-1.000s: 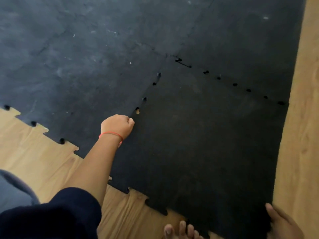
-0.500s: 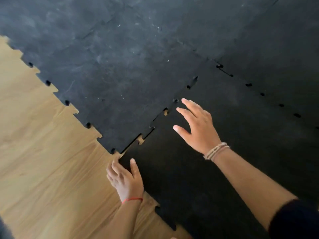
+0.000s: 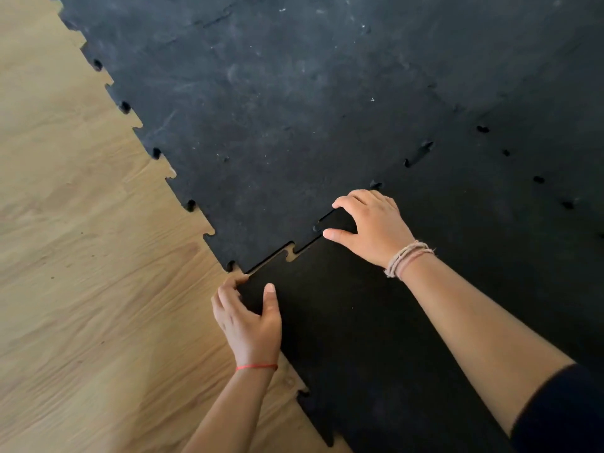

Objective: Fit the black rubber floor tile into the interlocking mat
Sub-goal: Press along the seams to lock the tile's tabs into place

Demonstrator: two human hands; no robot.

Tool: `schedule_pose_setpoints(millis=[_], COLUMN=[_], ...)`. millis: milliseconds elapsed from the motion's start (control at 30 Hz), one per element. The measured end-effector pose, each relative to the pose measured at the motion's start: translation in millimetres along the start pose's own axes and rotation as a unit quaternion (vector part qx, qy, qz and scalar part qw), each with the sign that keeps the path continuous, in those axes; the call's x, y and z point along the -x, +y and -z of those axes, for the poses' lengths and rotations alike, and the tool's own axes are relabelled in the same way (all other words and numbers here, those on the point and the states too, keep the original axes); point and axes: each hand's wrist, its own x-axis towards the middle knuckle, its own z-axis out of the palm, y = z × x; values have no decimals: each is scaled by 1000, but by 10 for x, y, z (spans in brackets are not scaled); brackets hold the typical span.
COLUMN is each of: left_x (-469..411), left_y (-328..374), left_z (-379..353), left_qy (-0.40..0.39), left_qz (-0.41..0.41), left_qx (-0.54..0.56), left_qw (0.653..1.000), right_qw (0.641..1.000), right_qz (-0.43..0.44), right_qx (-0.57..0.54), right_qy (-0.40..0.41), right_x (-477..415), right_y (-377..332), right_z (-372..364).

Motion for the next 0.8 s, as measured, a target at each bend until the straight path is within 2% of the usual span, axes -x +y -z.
schedule_pose_setpoints(millis=[100,200,267,300,367,433,600,800], left_x=[21,19,-56,-110,-166,-178,-104,-147], left_y=[75,207,246,228,184,107,83,60], left_z=[68,141,116,66,-42,-122,-105,-129], left_qy=[24,56,52,40,-7,-39,-28,-62], left_qz=[-12,-72,-83,-82,-67,-54,-71,-62], left_qx=[56,114,118,95,-29,-119,-77,-59], left_qw=[998,989,988,991,997,991,994,994], right_qw=[999,987,980,981,991,997,998,999], right_qz=[-20,-52,-68,-73,-74,-55,-36,-25], right_qx=[-46,-147,-178,-171,-105,-44,-1,26], right_qy=[2,40,64,63,42,35,43,23], right_x=[-55,-83,-135,-174,-179,-128,-14,29], right_y=[-15,29,62,63,39,25,74,85], right_z=[38,119,141,135,60,-33,7,-31])
